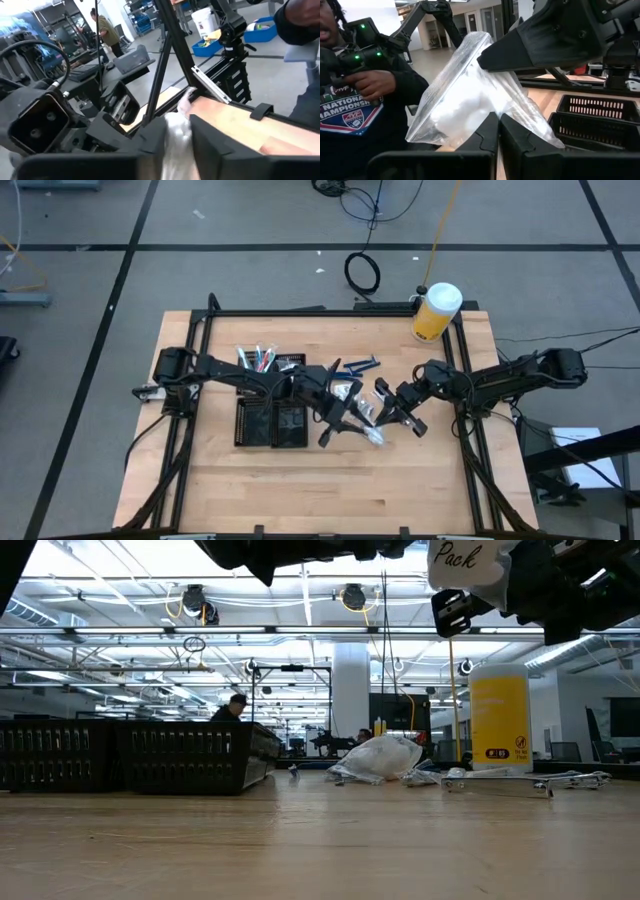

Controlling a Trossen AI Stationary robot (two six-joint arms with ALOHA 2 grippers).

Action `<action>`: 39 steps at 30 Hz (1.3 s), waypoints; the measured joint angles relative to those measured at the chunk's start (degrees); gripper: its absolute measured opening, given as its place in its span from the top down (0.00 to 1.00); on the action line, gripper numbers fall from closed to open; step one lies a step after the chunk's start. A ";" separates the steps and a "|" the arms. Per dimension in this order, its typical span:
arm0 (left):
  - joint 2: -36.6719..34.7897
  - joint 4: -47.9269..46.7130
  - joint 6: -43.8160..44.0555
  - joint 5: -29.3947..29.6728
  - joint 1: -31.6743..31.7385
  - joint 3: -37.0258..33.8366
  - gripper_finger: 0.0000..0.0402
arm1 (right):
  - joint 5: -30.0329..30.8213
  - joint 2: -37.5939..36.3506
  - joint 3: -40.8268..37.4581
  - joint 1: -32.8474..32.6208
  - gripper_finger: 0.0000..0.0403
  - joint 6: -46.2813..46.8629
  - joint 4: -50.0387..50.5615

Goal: Pick & Place Travel size toiletries
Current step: Put the cotton pack into the top right black bin

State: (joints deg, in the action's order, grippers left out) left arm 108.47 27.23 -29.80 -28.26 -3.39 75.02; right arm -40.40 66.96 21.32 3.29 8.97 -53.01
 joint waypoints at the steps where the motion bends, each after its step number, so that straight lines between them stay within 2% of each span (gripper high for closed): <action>1: 0.00 -0.01 -0.58 0.03 0.02 0.00 0.86 | 0.00 0.00 0.00 0.00 1.00 0.00 0.00; 4: 0.00 0.01 -1.56 0.16 0.27 0.00 0.97 | 0.07 0.00 0.00 0.00 1.00 0.00 0.00; 9: -0.50 -0.30 -0.46 -0.90 0.15 -0.02 0.98 | 0.10 -0.02 0.00 0.00 0.95 0.46 0.13; 14: -1.64 -1.36 0.08 -4.89 -0.50 -0.07 0.98 | 0.55 -0.03 0.02 0.03 0.76 -0.64 2.25; 17: -3.46 -7.25 -0.04 -5.09 -0.88 -0.11 0.99 | 4.38 -0.04 0.02 0.37 0.63 -1.56 5.66; 22: -9.09 -19.85 1.31 -1.21 -0.67 -0.43 0.99 | 10.05 -0.09 0.02 2.14 0.45 -5.21 11.22; 24: -11.71 -21.51 3.45 0.59 -0.07 -2.56 0.99 | 13.59 -0.09 0.00 3.04 0.42 -5.23 12.07; 26: -14.71 -19.75 6.23 3.14 1.14 -6.43 0.99 | 16.64 -0.09 0.02 4.01 0.39 -5.20 12.57; 30: -22.78 -13.56 14.40 12.57 5.14 -18.30 0.99 | 19.38 -0.11 0.02 5.42 0.38 -4.19 14.04; 34: -31.12 -0.25 26.35 18.54 10.19 -33.08 0.99 | 19.36 -0.09 0.02 6.27 0.40 -2.04 14.72; 37: -34.79 8.43 36.58 24.00 13.14 -42.68 0.99 | 19.37 -0.11 0.02 6.51 0.41 -2.39 14.81; 39: -36.63 9.60 44.19 29.46 14.36 -47.74 0.99 | 19.37 -0.10 0.02 6.51 0.42 -2.56 14.95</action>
State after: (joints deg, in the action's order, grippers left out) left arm 71.84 36.83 14.39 1.21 10.98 27.28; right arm -21.04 66.86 21.34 9.80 6.42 -38.07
